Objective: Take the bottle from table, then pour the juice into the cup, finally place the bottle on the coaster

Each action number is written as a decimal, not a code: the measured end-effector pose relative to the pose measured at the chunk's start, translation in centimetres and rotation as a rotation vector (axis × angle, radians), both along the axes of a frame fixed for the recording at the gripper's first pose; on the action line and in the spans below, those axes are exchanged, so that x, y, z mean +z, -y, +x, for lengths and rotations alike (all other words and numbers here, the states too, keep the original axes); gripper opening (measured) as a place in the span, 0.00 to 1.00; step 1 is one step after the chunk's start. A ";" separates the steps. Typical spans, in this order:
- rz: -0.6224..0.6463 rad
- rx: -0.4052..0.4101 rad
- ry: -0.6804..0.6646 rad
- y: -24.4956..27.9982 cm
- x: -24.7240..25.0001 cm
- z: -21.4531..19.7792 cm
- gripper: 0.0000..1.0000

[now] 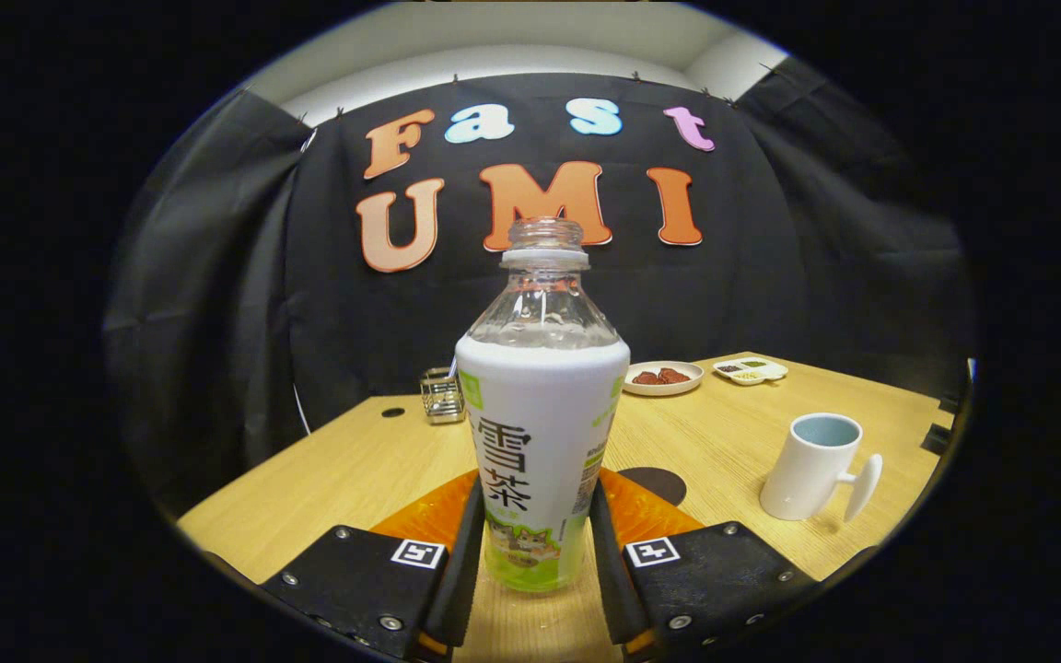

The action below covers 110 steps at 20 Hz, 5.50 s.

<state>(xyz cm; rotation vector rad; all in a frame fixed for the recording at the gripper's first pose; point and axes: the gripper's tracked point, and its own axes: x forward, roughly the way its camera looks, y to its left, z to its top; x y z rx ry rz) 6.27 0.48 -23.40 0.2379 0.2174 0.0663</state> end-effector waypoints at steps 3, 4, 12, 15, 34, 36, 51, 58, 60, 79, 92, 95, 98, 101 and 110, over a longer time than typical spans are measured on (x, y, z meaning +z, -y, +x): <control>0.115 -0.008 0.015 0.9 1.2 0.7 0.57; 0.149 -0.012 0.017 1.3 1.6 0.9 0.57; 0.495 -0.072 0.031 4.4 3.7 3.3 0.57; 0.619 -0.100 0.031 5.6 3.7 4.1 0.57; 1.275 -0.245 0.004 8.6 1.3 4.9 0.56; 1.303 -0.259 -0.006 8.7 1.2 5.1 0.56; 1.513 -0.313 -0.044 8.6 0.4 6.3 0.56; 1.542 -0.318 -0.037 9.2 0.3 6.0 0.56; 1.554 -0.320 -0.034 9.3 0.5 6.0 0.56; 1.651 -0.352 -0.005 10.2 1.1 6.9 0.56; 1.715 -0.361 -0.002 11.3 1.8 7.3 0.56; 1.734 -0.363 -0.004 11.6 2.0 7.4 0.56; 1.753 -0.364 -0.006 11.7 2.2 7.3 0.56; 1.772 -0.367 -0.008 11.8 2.5 7.3 0.56; 1.837 -0.387 -0.042 12.5 2.6 7.0 0.56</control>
